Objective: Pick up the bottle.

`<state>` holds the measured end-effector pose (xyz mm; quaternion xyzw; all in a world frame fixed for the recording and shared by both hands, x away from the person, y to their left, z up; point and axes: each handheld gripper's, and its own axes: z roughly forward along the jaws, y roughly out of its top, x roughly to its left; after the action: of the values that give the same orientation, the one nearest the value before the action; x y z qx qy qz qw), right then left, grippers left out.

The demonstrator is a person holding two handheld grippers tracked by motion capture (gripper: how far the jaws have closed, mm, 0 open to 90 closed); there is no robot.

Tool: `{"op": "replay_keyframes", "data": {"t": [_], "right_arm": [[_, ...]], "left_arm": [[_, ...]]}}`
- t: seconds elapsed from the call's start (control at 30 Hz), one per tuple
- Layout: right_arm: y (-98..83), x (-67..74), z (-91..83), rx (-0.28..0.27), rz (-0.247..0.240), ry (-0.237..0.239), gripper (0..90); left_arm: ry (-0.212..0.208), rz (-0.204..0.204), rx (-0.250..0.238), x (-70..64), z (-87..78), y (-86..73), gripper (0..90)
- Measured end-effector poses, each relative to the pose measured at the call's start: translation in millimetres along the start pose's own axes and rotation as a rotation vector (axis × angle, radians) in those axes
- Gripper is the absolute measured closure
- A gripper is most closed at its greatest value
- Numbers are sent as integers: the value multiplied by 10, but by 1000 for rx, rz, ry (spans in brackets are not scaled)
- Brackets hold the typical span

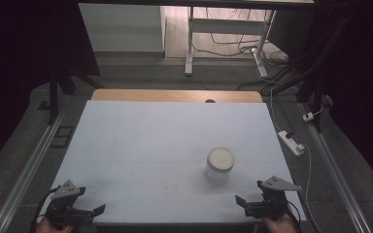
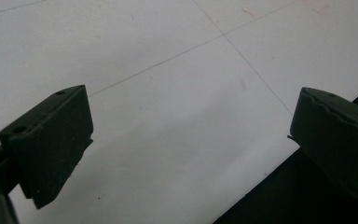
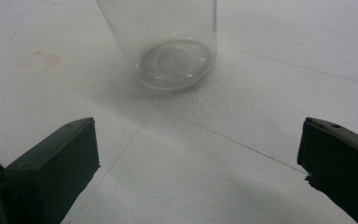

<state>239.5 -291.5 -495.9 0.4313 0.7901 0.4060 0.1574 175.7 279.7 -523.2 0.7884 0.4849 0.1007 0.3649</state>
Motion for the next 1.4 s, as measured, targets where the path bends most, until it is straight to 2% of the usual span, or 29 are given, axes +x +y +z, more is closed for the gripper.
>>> {"op": "replay_keyframes", "data": {"t": [0.63,1.4], "right_arm": [[8,15,10,9,-17,2,0],[131,106,66,-13,-95,35,0]], "left_arm": [[-3,6,12,-4,11,5,3],[-3,10,14,-7,11,7,2]]}}
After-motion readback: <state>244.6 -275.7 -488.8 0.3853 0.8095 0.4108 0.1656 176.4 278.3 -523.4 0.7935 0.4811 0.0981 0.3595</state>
